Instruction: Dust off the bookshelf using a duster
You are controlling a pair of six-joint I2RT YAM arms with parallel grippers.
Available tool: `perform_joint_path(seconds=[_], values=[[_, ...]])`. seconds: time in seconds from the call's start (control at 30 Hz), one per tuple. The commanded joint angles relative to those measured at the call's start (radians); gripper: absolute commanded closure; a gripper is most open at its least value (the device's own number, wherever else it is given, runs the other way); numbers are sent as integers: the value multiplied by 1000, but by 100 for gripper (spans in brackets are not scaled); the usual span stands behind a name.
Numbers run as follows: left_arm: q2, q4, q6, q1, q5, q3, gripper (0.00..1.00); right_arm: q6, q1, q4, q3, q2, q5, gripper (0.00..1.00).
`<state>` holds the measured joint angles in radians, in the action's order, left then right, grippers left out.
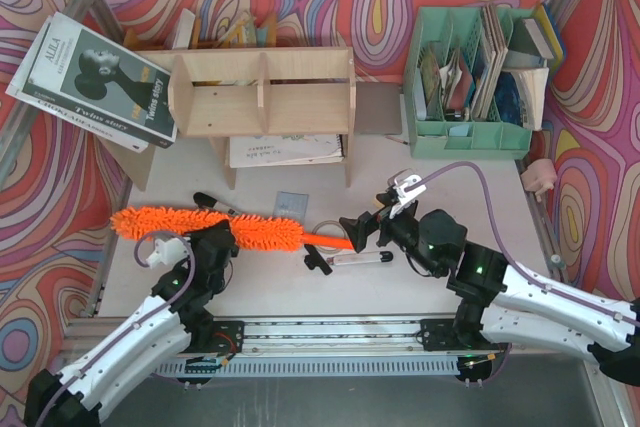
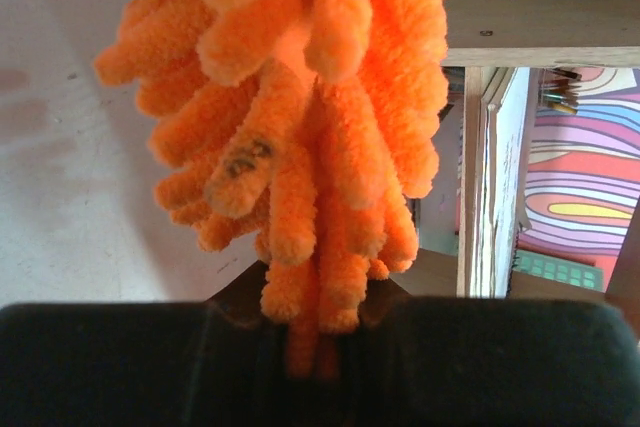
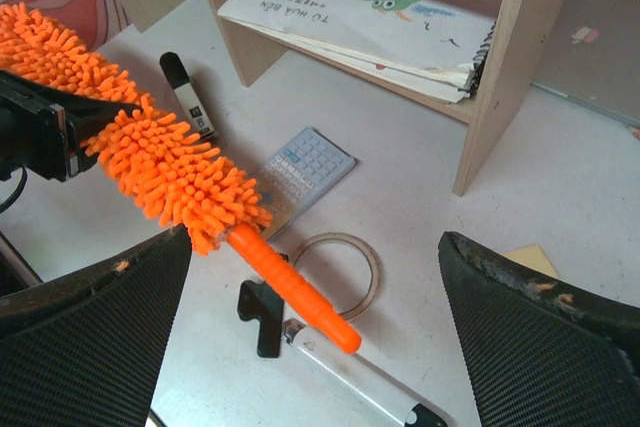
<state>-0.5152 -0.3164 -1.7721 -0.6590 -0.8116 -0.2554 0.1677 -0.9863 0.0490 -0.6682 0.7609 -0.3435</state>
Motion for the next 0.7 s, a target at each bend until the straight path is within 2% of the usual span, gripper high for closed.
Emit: perform_joint_path(seconds=[0.0,0.1,0.27,0.37,0.5,0.67], values=[[-20,185,-8,48,112,36,100,24,3,-11,-10,16,-5,1],[-28,241,-15,61,126,76,94,30,3,-8,-6,24,-3,1],[-25,224,-33,74,132,103,81,35,3,-10,-11,29,-3,1],[-11,210,-43,78,132,117,69,36,3,-20,-15,29,-10,1],[14,136,-46,85,141,107,44,38,3,-32,-19,23,-17,1],[62,-43,-27,85,149,47,23,39,3,-49,-28,15,-34,1]])
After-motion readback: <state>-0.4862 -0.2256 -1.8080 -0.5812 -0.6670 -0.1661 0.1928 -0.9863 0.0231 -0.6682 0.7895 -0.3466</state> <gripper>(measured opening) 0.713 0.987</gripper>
